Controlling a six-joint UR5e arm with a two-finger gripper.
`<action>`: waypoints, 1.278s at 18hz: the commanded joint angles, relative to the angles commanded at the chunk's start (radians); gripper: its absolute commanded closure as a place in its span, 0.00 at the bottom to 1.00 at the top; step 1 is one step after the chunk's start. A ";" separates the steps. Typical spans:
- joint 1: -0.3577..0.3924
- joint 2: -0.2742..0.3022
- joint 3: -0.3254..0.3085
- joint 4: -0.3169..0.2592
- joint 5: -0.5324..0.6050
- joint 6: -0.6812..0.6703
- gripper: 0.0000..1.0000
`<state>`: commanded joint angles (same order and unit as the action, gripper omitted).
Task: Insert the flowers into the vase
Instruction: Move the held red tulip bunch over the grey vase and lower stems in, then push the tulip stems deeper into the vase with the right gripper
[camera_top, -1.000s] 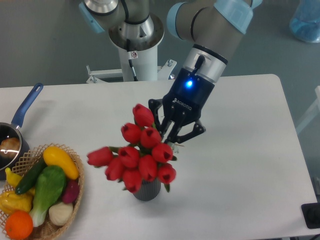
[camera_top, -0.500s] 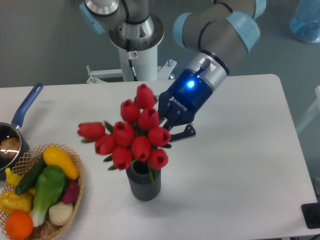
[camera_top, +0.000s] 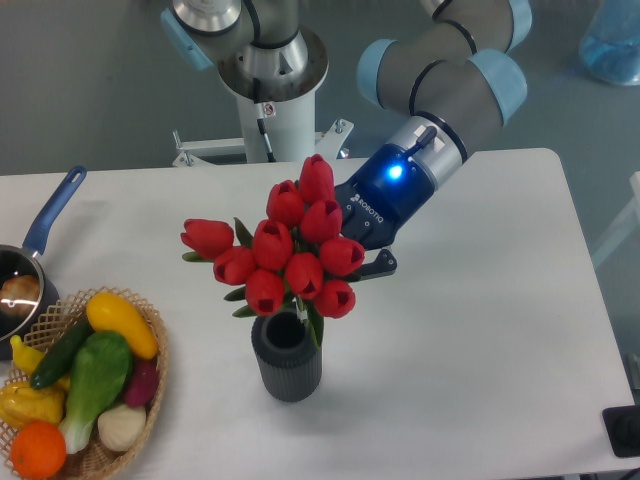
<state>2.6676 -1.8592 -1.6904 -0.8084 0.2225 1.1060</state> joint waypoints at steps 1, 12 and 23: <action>-0.002 -0.002 0.000 0.000 -0.014 0.002 0.81; -0.008 -0.017 -0.017 0.000 -0.029 0.086 0.80; -0.014 -0.012 -0.054 0.002 -0.029 0.091 0.80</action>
<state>2.6538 -1.8715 -1.7441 -0.8069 0.1933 1.1965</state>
